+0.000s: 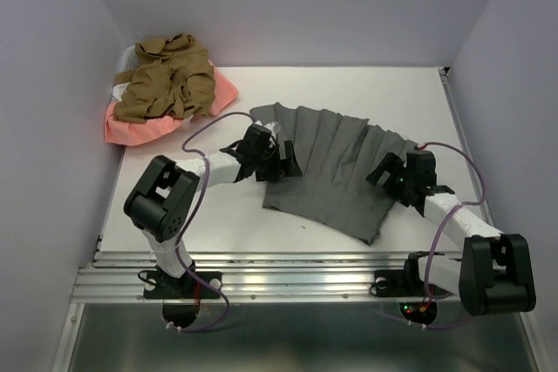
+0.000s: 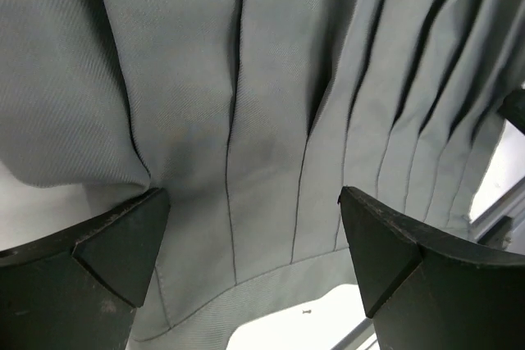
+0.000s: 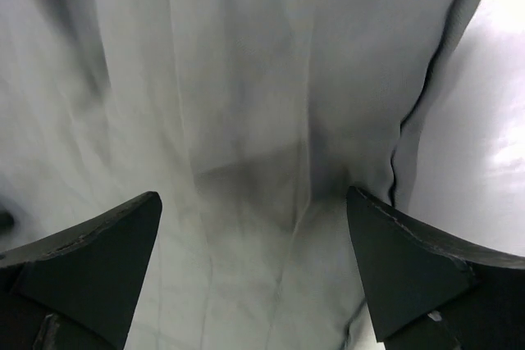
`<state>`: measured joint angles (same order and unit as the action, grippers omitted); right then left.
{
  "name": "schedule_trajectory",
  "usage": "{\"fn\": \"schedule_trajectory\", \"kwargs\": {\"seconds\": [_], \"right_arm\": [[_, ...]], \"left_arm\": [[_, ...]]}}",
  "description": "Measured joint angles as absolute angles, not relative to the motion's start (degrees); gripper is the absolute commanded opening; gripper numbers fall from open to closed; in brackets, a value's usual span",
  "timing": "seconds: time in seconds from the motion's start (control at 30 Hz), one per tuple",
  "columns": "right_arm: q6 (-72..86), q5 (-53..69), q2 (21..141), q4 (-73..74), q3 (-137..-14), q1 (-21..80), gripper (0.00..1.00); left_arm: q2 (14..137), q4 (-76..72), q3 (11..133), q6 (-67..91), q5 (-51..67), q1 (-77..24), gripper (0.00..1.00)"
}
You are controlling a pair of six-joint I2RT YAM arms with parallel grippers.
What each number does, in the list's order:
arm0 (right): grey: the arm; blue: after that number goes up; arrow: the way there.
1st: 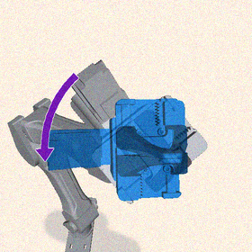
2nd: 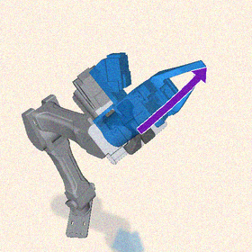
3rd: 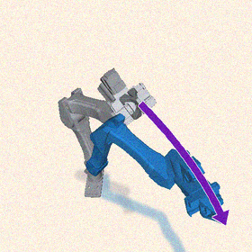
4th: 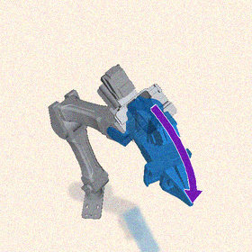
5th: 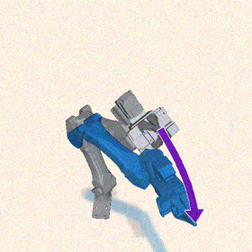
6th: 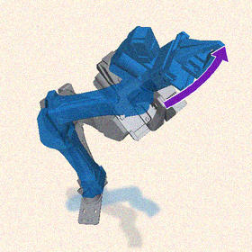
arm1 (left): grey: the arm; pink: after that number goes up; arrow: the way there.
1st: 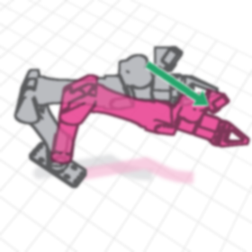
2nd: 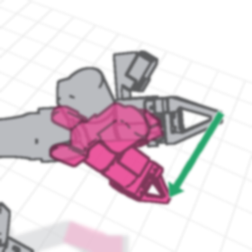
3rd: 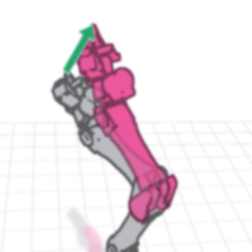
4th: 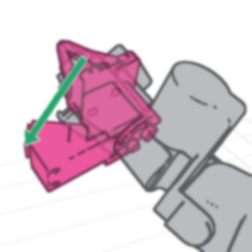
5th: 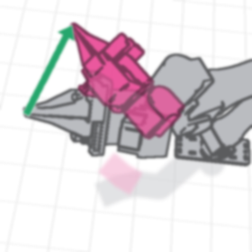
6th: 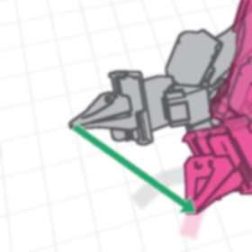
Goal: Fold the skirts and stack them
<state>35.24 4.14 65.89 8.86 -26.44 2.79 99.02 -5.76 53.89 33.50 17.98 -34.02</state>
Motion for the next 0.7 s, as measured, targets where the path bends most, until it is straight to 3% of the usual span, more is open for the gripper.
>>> {"fn": "schedule_trajectory", "kwargs": {"seconds": [0.43,0.7], "right_arm": [[36.8,1.8,70.2,0.4,-26.8,1.4,1.0],[30.0,20.2,62.0,1.1,-29.6,3.5,1.0]], "left_arm": [[91.9,-9.5,44.3,36.3,15.2,-34.0,0.99],[80.9,-5.0,39.3,37.8,14.2,-34.4,0.99]]}}
